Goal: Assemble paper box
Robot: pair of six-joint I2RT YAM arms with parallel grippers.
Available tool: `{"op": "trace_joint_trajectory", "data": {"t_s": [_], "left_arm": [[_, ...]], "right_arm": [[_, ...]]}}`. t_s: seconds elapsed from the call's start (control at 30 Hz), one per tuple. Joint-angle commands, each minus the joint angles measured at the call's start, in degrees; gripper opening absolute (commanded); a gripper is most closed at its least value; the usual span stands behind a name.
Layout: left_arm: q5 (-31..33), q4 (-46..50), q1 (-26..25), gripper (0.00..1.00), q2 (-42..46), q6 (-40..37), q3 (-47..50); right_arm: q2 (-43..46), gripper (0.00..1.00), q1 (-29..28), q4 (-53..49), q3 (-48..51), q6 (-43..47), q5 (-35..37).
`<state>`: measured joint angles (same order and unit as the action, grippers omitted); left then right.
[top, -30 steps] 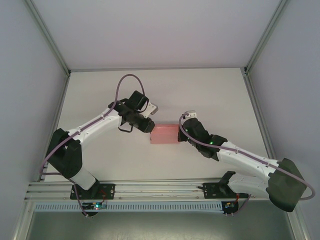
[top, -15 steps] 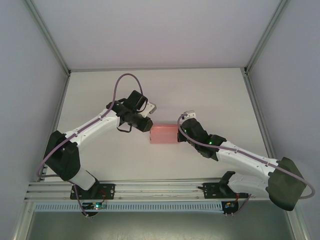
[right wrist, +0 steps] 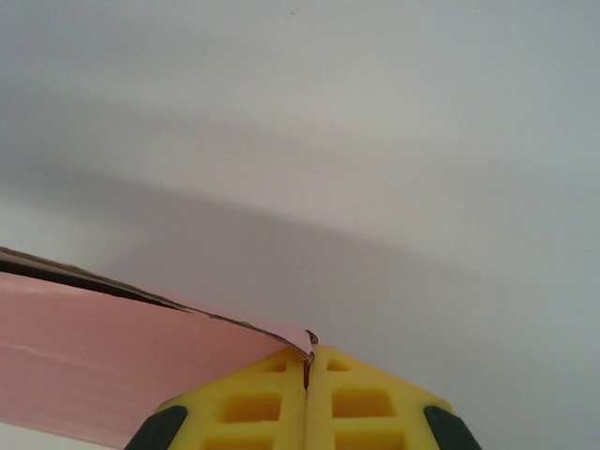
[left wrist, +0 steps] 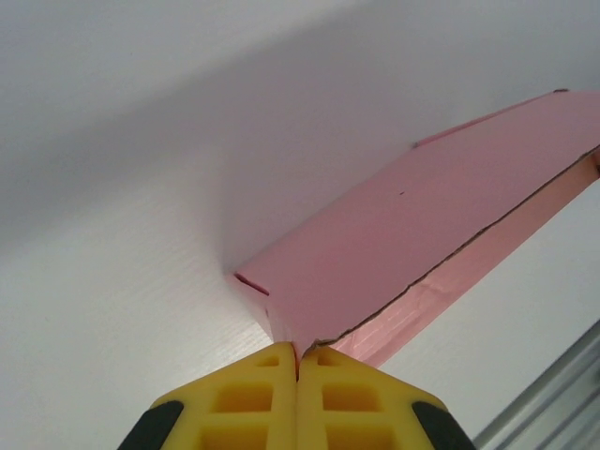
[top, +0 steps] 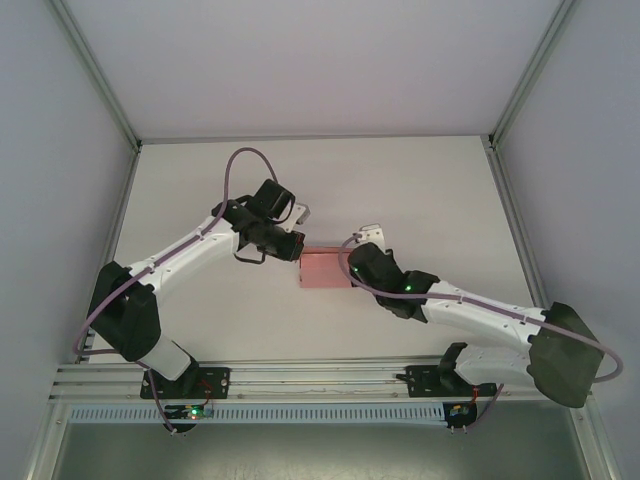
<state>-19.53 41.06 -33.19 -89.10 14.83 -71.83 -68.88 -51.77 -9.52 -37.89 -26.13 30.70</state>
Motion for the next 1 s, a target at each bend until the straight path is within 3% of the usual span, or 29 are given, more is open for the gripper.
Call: {"op": "trace_joint_trajectory", "data": {"t_s": [0.0,0.27,0.57,0.77,0.97], "left_arm": [[-5.05,2.12,0.53,0.0,-0.75,7.52,-4.37],[-6.58,4.02,1.7,0.0,-3.54,13.07,-6.88],[-14.58,1.05,5.83,0.0,-6.37,18.68,-8.06],[-12.15,3.25,5.77,0.0,-6.96,13.25,-6.47],[-3.48,4.34,3.14,0.0,-5.32,3.11,0.02]], "right_arm": [[-3.15,0.0,-2.15,-7.18,0.21,1.58,1.91],[-5.03,0.0,-3.35,-6.25,-0.08,2.17,2.31],[-5.13,0.0,-3.53,-4.81,1.6,2.75,2.62],[-5.46,0.0,-3.53,-4.28,1.82,3.14,2.11],[-5.47,0.0,-3.52,-3.29,2.37,3.02,2.2]]}}
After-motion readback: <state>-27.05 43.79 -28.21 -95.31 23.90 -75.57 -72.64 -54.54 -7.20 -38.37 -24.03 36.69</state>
